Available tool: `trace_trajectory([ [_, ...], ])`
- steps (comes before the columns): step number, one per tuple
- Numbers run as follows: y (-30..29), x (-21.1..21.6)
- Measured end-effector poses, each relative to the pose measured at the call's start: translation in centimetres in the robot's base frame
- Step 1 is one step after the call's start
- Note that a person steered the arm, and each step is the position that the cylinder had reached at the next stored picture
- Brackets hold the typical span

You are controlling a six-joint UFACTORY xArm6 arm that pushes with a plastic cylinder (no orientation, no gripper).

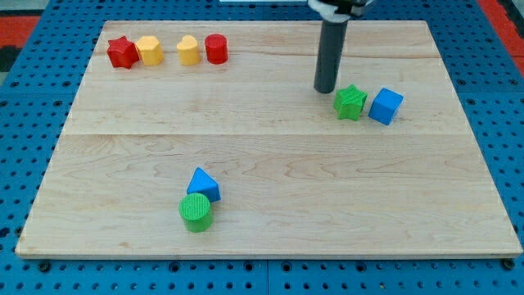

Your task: Push the green star into the blue triangle

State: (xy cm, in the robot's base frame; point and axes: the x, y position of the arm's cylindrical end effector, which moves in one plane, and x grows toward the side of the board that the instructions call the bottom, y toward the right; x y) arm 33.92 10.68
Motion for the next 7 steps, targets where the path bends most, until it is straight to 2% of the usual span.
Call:
trace_trajectory([
  [1, 6.4, 2.0],
  [3, -8.7, 6.0],
  [4, -7.0, 9.0],
  [5, -4.7, 6.1],
  [6, 1.4, 7.4],
  [7, -7.5, 11.4],
])
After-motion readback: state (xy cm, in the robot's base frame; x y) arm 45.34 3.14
